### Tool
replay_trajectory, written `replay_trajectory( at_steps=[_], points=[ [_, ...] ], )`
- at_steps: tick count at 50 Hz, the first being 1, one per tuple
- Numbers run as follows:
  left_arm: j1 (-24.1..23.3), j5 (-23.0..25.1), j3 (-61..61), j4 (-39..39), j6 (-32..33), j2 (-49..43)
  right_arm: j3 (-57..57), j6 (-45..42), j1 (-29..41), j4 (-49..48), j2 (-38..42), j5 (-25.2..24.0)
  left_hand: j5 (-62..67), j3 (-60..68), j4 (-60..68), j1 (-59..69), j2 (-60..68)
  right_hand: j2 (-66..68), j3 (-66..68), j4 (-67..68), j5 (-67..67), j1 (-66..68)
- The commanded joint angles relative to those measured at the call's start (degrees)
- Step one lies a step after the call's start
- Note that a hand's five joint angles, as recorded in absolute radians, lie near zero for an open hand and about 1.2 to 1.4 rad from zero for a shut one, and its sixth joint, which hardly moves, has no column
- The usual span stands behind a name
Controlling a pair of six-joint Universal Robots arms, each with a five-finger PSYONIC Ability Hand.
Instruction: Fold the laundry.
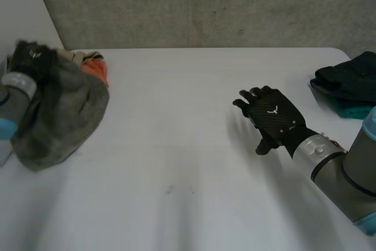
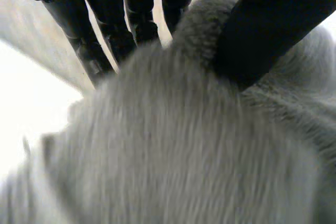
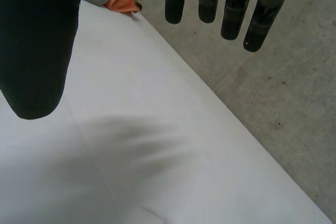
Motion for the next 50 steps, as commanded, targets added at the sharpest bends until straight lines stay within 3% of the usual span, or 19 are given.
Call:
replay_trajectory(
  at_steps=[1, 7, 11, 13, 14, 15, 18, 24, 28, 34, 37, 40, 44, 47, 50],
  points=[
    [-12.1, 0.4, -12.7, 5.9, -13.4, 16.7, 0.4, 0.5, -1.0, -0.2, -0.9, 1.4, 16.0, 12.5, 11.6, 15.8, 12.3, -2.7, -2.4, -3.8, -3.9, -1.6],
    [-25.6, 5.4, -20.5, 6.0, -24.6, 22.2, 0.4, 0.6, -2.9, -0.2, -2.4, 5.5, 16.0, 12.5, 11.6, 15.8, 12.3, -2.7, -2.4, -3.8, -3.9, -1.6],
    [-32.1, 10.0, -23.5, 5.8, -25.7, 19.8, 0.0, 0.5, -3.6, -0.2, -2.6, 7.1, 15.0, 11.5, 10.6, 14.8, 11.3, -2.7, -2.4, -3.8, -3.9, -1.6],
    [-33.6, 11.2, -24.2, 5.4, -25.7, 17.7, -0.1, 0.5, -3.9, -0.3, -2.6, 7.7, -8.4, -11.9, -12.8, -8.6, -12.1, -2.7, -2.4, -3.8, -3.9, -1.6],
    [-35.0, 11.8, -24.8, 4.5, -25.3, 16.5, -0.3, 0.6, -4.0, -0.3, -2.5, 8.1, -38.7, -42.2, -43.1, -38.9, -42.4, -2.7, -2.4, -3.8, -3.9, -1.6],
    [-35.7, 11.9, -25.0, 4.2, -25.1, 16.1, -0.4, 0.6, -4.3, -0.3, -2.5, 8.4, -49.8, -53.3, -54.2, -50.0, -53.5, -2.7, -2.4, -3.8, -3.9, -1.6],
    [-38.0, 11.9, -24.9, 2.4, -23.5, 16.2, -0.9, 0.6, -5.3, -0.3, -2.6, 9.1, -51.9, -55.5, -56.3, -52.2, -55.7, -2.7, -2.4, -3.8, -3.9, -1.6],
    [-36.3, 10.3, -24.8, 2.1, -22.9, 23.2, -2.9, 0.5, -5.3, -0.1, -2.6, 9.1, -51.3, -54.8, -55.7, -51.5, -55.0, -2.7, -2.4, -3.8, -3.9, -1.6],
    [-31.5, 6.9, -25.0, 1.7, -23.1, 27.7, -5.6, 0.2, -5.0, 1.6, -2.7, 8.5, -50.3, -53.8, -54.7, -50.5, -54.0, -2.7, -2.4, -3.8, -3.9, -1.6],
    [-28.1, -4.5, -26.1, -3.7, -22.6, 29.9, -13.9, 0.0, -1.9, 15.8, -2.8, 4.5, -48.7, -52.3, -53.1, -49.0, -52.5, -2.7, -2.4, -3.8, -3.9, -1.6],
    [-28.0, -8.4, -27.8, -8.5, -22.3, 29.8, -18.4, -0.3, -0.3, 26.3, -1.9, 1.3, -48.7, -52.3, -53.1, -49.0, -52.5, -2.7, -2.4, -3.8, -3.9, -1.6],
    [-27.5, -9.1, -30.3, -10.4, -22.2, 29.4, -20.6, 0.2, 0.7, 33.9, 0.3, 0.7, -48.7, -52.3, -53.1, -49.0, -52.5, -2.7, -2.4, -3.8, -3.9, -1.6],
    [-26.1, -9.3, -32.4, -10.1, -21.4, 28.5, -21.7, 5.0, 4.8, 36.2, 1.8, 4.7, -48.6, -52.1, -53.0, -48.8, -52.3, 1.1, 1.4, 0.0, -0.1, 2.2],
    [-24.7, -9.4, -33.3, -10.1, -18.9, 25.6, -21.5, 16.7, 8.6, 36.3, 2.4, 11.1, -48.1, -51.6, -52.5, -48.3, -51.8, 1.1, 1.4, 0.0, -0.1, 2.2],
    [-23.7, -9.3, -34.0, -10.1, -16.4, 23.9, -21.0, 25.3, 9.7, 36.1, 3.9, 14.1, -46.2, -49.8, -50.6, -46.4, -50.0, 0.0, 0.2, -1.2, -1.3, 1.0]
  ],
)
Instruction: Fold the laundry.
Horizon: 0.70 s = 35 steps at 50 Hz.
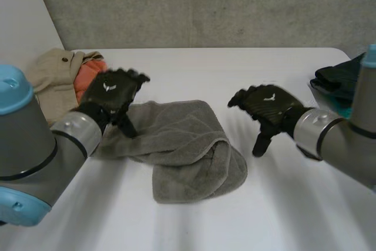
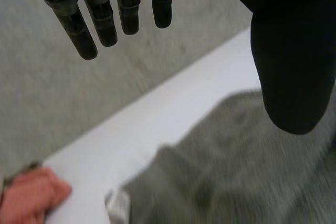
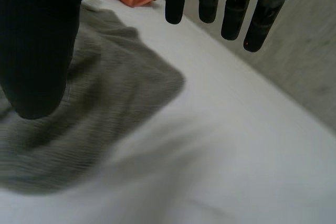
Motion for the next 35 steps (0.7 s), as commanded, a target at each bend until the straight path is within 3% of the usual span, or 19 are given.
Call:
replay_trajectory(
  at_steps=[1, 7, 11, 14, 18, 19, 20, 26, 30, 35],
  points=[
    [3.0, 0.3, -2.7, 0.3, 6.7, -5.6, 0.9, 25.0, 5.8, 0.5, 4.3, 10.8, 6.0, 5.3, 5.8, 6.6, 5.7, -0.4, -0.1, -1.5, -1.6, 0.7],
    [4.1, 0.5, -2.7, 2.4, 9.9, -9.5, 0.2, 35.5, 6.2, -0.8, 8.3, 10.1, 6.7, 6.0, 6.5, 7.3, 6.3, -2.7, -2.4, -3.8, -3.9, -1.6],
    [4.2, 0.5, -1.8, 6.8, 10.8, -13.5, -2.1, 39.2, 6.9, -2.7, 11.9, 10.1, 15.2, 14.6, 15.0, 15.9, 14.9, -2.1, -1.8, -3.2, -3.3, -1.0],
    [4.2, 0.4, -0.8, 9.4, 10.9, -16.3, -4.1, 39.9, 7.2, -2.9, 13.9, 10.4, 30.0, 29.4, 29.8, 30.7, 29.7, -0.1, 0.2, -1.2, -1.3, 1.0],
    [4.0, 0.6, 0.5, 10.2, 10.9, -17.4, -7.1, 42.2, 7.9, -2.5, 16.9, 10.4, 60.4, 59.8, 60.3, 61.1, 60.1, 24.6, 24.9, 23.4, 23.4, 25.6],
    [3.9, 0.6, 0.7, 10.2, 10.9, -17.4, -7.2, 42.8, 8.2, -2.9, 16.9, 10.6, 66.1, 65.5, 66.0, 66.8, 65.8, 51.0, 51.3, 49.8, 49.8, 52.0],
    [3.5, 0.6, 0.7, 10.0, 11.0, -17.1, -7.2, 42.8, 8.3, -3.0, 16.8, 10.7, 66.8, 66.2, 66.7, 67.5, 66.5, 67.1, 67.4, 65.9, 65.8, 68.1],
    [2.8, 0.1, -0.1, 8.2, 10.9, -10.1, -6.4, 42.0, 7.0, -5.8, 12.8, 11.1, 66.9, 66.2, 66.7, 67.5, 66.5, 67.3, 67.6, 66.2, 66.1, 68.4],
    [1.7, 0.2, -0.3, 3.1, 10.1, -2.7, -4.8, 35.9, 5.4, -6.8, 5.3, 10.2, 66.9, 66.2, 66.7, 67.5, 66.5, 67.3, 67.6, 66.2, 66.1, 68.4],
    [1.2, 0.4, 0.5, -7.6, 7.2, 7.1, -4.6, 14.0, -1.2, -5.7, -1.6, 10.6, 66.9, 66.2, 66.7, 67.5, 66.5, 67.3, 67.6, 66.2, 66.1, 68.4]
  ],
)
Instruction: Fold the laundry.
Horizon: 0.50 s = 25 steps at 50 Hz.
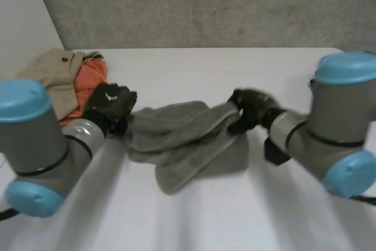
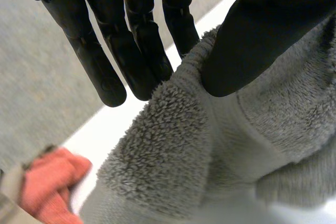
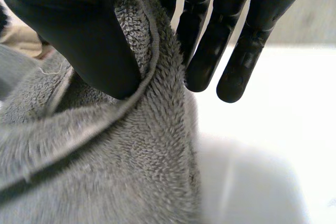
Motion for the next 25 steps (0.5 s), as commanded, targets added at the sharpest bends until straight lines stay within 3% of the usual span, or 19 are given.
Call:
replay_trajectory(
  at_steps=[1, 4, 8, 15, 25],
  points=[
    [-1.0, 0.3, 0.7, -14.1, -4.1, 14.7, 0.9, -26.7, -7.6, 1.1, -10.6, 0.0, 14.2, 12.0, 11.5, 13.7, 11.6, 12.5, 12.2, 12.1, 14.7, 24.6],
    [-0.9, 0.4, 1.8, -17.7, -8.3, 18.1, -0.3, -37.1, -8.3, 2.9, -12.0, 0.7, 14.2, 12.0, 11.5, 13.7, 11.6, 12.5, 12.2, 12.1, 14.7, 24.6],
    [-0.5, 1.1, 3.5, -19.6, -13.1, 19.4, -2.1, -44.3, -6.9, 4.5, -14.6, 0.7, 14.2, 12.0, 11.5, 13.7, 11.6, 12.5, 12.2, 12.1, 14.7, 24.6],
    [0.2, 2.8, 4.0, -19.0, -14.5, 17.7, -2.9, -46.6, -3.6, 3.3, -13.3, -1.3, 14.2, 12.0, 11.5, 13.7, 11.6, 12.5, 12.2, 12.1, 14.7, 24.6],
    [3.1, 2.1, 11.4, -13.4, -13.5, -4.1, -7.1, -54.2, 7.6, -8.4, 2.9, -2.9, 14.2, 12.0, 11.5, 13.7, 11.6, 12.5, 12.2, 12.1, 14.7, 24.6]
  ],
)
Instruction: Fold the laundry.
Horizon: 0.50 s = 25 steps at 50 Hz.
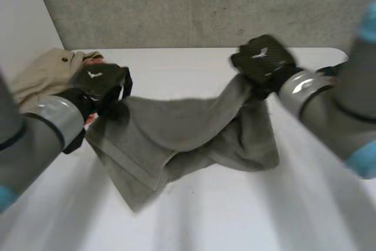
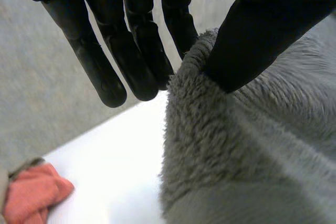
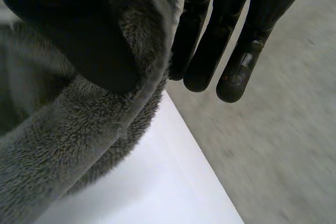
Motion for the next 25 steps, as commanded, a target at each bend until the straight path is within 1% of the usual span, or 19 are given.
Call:
replay_trajectory(
  at_steps=[1, 2, 3, 4, 5, 6, 8, 9, 12, 13, 14, 16, 17, 18, 20, 21, 22, 24, 25],
  points=[
    [3.2, -0.5, 6.2, 3.7, 1.0, -15.7, -1.9, -5.2, 6.7, -8.7, 12.1, -1.1, 14.2, 11.7, 11.3, 13.7, 11.4, 12.5, 12.2, 11.8, 13.3, 23.9],
    [4.3, -0.5, 8.0, 4.3, 1.4, -19.0, -2.1, -5.8, 7.9, -10.6, 14.6, -1.7, 14.2, 11.7, 11.3, 13.7, 11.4, 6.9, 6.6, 6.2, 7.7, 18.3],
    [4.6, -0.5, 8.6, 4.4, 1.6, -19.9, -2.4, -5.7, 8.6, -11.3, 15.8, -1.8, 12.7, 10.3, 9.8, 12.2, 10.0, -1.4, -1.8, -2.2, -0.7, 9.9],
    [4.8, -0.5, 9.1, 4.6, 1.8, -20.7, -2.8, -5.4, 9.1, -12.0, 17.0, -1.9, 10.7, 8.3, 7.8, 10.2, 7.9, -14.7, -15.0, -15.4, -13.9, -3.3],
    [5.1, -0.6, 9.8, 4.7, 2.1, -21.4, -3.1, -5.2, 9.7, -13.4, 18.6, -1.6, 6.9, 4.4, 3.9, 6.3, 4.1, -39.5, -39.8, -40.2, -38.7, -28.1],
    [5.5, -0.7, 10.9, 4.9, 2.9, -22.4, -3.5, -5.0, 10.1, -13.9, 18.9, -1.4, -8.3, -10.8, -11.3, -8.9, -11.1, -46.2, -46.5, -46.9, -45.4, -34.9],
    [6.0, -1.1, 11.2, 4.9, 3.7, -22.5, -3.6, -4.3, 10.2, -14.7, 19.0, -0.6, -27.6, -30.0, -30.5, -28.1, -30.3, -56.8, -57.1, -57.5, -56.0, -45.5],
    [6.2, -1.5, 11.2, 4.9, 4.0, -22.5, -3.6, -2.7, 10.3, -14.8, 18.5, 0.5, -31.0, -33.4, -33.9, -31.5, -33.8, -57.5, -57.8, -58.2, -56.7, -46.1],
    [6.5, -4.7, 10.6, 5.4, 4.5, -22.0, -3.1, 1.5, 10.1, -14.5, 16.7, 3.2, -35.0, -37.5, -38.0, -35.6, -37.8, -57.5, -57.8, -58.2, -56.7, -46.1],
    [6.3, -5.6, 10.4, 5.5, 4.5, -21.8, -2.3, 5.0, 9.9, -14.3, 14.8, 5.3, -37.0, -39.5, -40.0, -37.6, -39.8, -57.5, -57.8, -58.2, -56.7, -46.1],
    [6.3, -7.1, 9.1, 5.6, 4.6, -20.1, -1.9, 7.0, 9.7, -14.0, 13.7, 6.3, -38.6, -41.0, -41.5, -39.1, -41.4, -57.5, -57.8, -58.2, -56.7, -46.1],
    [6.1, -7.9, 6.9, 5.7, 4.8, -17.0, -0.6, 11.4, 8.6, -13.1, 11.2, 7.9, -39.1, -41.5, -42.0, -39.6, -41.9, -57.5, -57.8, -58.2, -56.7, -46.1],
    [5.9, -8.0, 6.0, 5.8, 4.7, -15.9, 1.1, 15.9, 6.5, -11.5, 8.7, 9.0, -39.1, -41.6, -42.0, -39.6, -41.9, -57.5, -57.8, -58.2, -56.7, -46.1],
    [5.5, -7.9, 3.9, 6.3, 4.7, -13.2, 1.7, 18.1, 5.1, -10.4, 7.3, 9.1, -39.1, -41.6, -42.0, -39.6, -41.9, -57.5, -57.8, -58.2, -56.7, -46.1],
    [4.9, -7.9, 1.4, 7.2, 4.7, -10.6, 3.0, 22.0, 2.2, -7.9, 4.9, 8.9, -38.9, -41.4, -41.9, -39.5, -41.7, -57.5, -57.8, -58.2, -56.7, -46.1],
    [4.3, -7.9, 0.2, 7.6, 4.8, -9.3, 4.0, 25.2, -0.4, -4.7, 2.9, 8.4, -38.8, -41.2, -41.7, -39.3, -41.5, -57.5, -57.8, -58.2, -56.7, -46.1],
    [2.9, -7.9, -2.3, 8.3, 4.8, -6.8, 4.4, 26.4, -1.3, -3.0, 2.2, 8.3, -38.2, -40.7, -41.2, -38.8, -41.0, -57.5, -57.8, -58.2, -56.7, -46.1],
    [1.1, -7.9, -4.4, 8.7, 4.8, -4.8, 5.3, 28.7, -3.0, 0.3, 1.4, 7.8, -37.6, -40.0, -40.5, -38.1, -40.4, -57.5, -57.8, -58.2, -56.7, -46.1],
    [0.2, -7.9, -5.5, 8.9, 4.9, -4.0, 5.9, 30.6, -4.2, 3.4, 1.3, 7.3, -37.1, -39.5, -40.0, -37.6, -39.9, -57.4, -57.7, -58.1, -56.6, -46.0]
  ],
)
